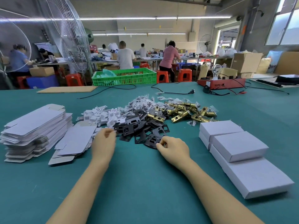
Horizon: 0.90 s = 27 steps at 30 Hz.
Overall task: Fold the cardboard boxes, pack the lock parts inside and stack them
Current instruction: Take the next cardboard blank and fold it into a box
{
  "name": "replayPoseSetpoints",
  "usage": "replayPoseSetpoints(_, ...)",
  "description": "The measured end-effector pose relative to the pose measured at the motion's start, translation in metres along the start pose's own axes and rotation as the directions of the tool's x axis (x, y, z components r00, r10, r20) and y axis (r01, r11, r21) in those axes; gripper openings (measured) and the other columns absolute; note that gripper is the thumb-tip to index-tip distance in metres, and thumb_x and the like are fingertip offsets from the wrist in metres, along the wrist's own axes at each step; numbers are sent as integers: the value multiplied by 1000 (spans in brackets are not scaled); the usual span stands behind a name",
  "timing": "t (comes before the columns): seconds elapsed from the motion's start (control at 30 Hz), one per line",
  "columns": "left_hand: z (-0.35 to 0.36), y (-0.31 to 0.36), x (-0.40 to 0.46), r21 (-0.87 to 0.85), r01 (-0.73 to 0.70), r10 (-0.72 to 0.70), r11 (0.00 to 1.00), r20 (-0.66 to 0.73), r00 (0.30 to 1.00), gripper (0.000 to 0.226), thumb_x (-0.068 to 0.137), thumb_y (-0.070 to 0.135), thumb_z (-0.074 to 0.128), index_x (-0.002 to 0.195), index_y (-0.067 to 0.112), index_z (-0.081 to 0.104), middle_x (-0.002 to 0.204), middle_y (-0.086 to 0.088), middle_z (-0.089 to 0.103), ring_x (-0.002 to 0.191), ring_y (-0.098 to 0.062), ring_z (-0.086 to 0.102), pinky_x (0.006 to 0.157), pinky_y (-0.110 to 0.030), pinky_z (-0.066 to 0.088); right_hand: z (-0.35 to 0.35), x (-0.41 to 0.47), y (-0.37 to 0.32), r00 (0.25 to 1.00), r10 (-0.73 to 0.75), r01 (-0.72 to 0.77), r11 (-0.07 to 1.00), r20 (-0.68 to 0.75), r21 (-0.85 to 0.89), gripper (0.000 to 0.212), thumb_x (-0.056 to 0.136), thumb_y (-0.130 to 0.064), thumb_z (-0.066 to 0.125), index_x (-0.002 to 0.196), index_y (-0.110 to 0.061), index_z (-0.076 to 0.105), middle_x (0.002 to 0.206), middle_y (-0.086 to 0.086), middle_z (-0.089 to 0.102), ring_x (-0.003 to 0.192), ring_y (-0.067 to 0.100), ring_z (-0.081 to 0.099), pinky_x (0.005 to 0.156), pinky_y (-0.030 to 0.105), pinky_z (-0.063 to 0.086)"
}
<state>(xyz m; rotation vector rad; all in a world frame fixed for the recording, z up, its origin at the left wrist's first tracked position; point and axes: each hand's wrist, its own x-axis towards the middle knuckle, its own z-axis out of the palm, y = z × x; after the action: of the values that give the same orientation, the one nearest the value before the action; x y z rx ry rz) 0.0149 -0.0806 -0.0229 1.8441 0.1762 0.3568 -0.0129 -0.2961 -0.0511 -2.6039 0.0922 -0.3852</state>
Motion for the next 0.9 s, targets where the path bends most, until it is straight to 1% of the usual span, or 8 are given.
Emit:
replayPoseSetpoints(0.13, -45, -22, 19, 576, -83, 252, 813, -220, 942, 39, 97, 21, 52, 132, 4, 52, 142, -19, 45, 126, -36, 44, 98, -44, 35, 0, 1, 0, 1000, 1, -1, 1000, -9, 0, 24, 90, -41, 49, 80, -24, 61, 76, -9, 62, 78, 16, 57, 52, 22, 33)
replayPoseSetpoints(0.27, -56, -42, 22, 848, 94, -26, 522, -94, 995, 77, 96, 62, 37, 155, 16, 17, 164, -10, 7, 151, -23, 4, 115, -62, 4, 1, 2, 0, 1000, 3, -3, 1000, -4, -7, 23, 91, -41, 49, 81, -24, 61, 77, -9, 62, 79, 16, 58, 54, 23, 35)
replayPoseSetpoints(0.4, -55, -45, 26, 902, 96, -40, 421, -87, 995, 51, 103, 45, 25, 138, 12, 43, 151, -6, 38, 143, -21, 26, 115, -65, 7, 1, 1, 0, 1000, 3, -3, 1000, -6, -7, 23, 91, -41, 48, 82, -24, 62, 78, -9, 63, 79, 15, 57, 55, 22, 35)
replayPoseSetpoints(0.5, -54, -45, 26, 923, 101, -44, 371, -91, 995, 48, 105, 38, 23, 136, 8, 44, 149, -8, 40, 143, -23, 28, 116, -61, 7, 0, 0, -1, 1000, 3, -3, 1000, -3, -5, 24, 91, -40, 48, 83, -23, 62, 79, -9, 63, 80, 16, 58, 57, 23, 37)
replayPoseSetpoints(0.63, -52, -43, 21, 924, 82, -8, 375, -85, 996, 49, 106, 34, 16, 132, 6, 48, 145, -12, 45, 142, -25, 30, 117, -58, 6, -1, -1, -2, 1000, 5, -5, 1000, -6, -1, 24, 92, -40, 48, 83, -23, 62, 78, -9, 63, 79, 15, 58, 57, 23, 38)
replayPoseSetpoints(0.7, -53, -40, 19, 878, 71, 111, 473, -139, 984, 39, 106, 21, 21, 119, 5, 55, 128, -16, 57, 124, -32, 45, 115, -56, 16, -1, 0, -2, 1000, 2, -2, 1000, -7, 4, 24, 92, -41, 48, 83, -23, 62, 78, -8, 63, 79, 15, 58, 58, 23, 39)
replayPoseSetpoints(0.8, -53, -29, 14, 670, -1, 303, 742, -333, 893, 29, 104, 11, 31, 103, -2, 57, 94, -28, 63, 79, -40, 50, 79, -52, 44, 0, 0, -1, 1000, 2, -2, 1000, -7, -1, 24, 92, -41, 48, 82, -23, 62, 77, -9, 62, 79, 15, 58, 57, 24, 38)
replayPoseSetpoints(0.9, -41, -15, 1, 506, -244, 489, 827, -436, 755, 37, 107, 18, 37, 106, -10, 61, 75, -32, 62, 59, -43, 51, 53, -42, 33, 0, -1, -2, 999, -8, 9, 1000, -32, 25, 27, 93, -42, 49, 76, -23, 58, 68, -10, 56, 73, 14, 54, 52, 23, 34)
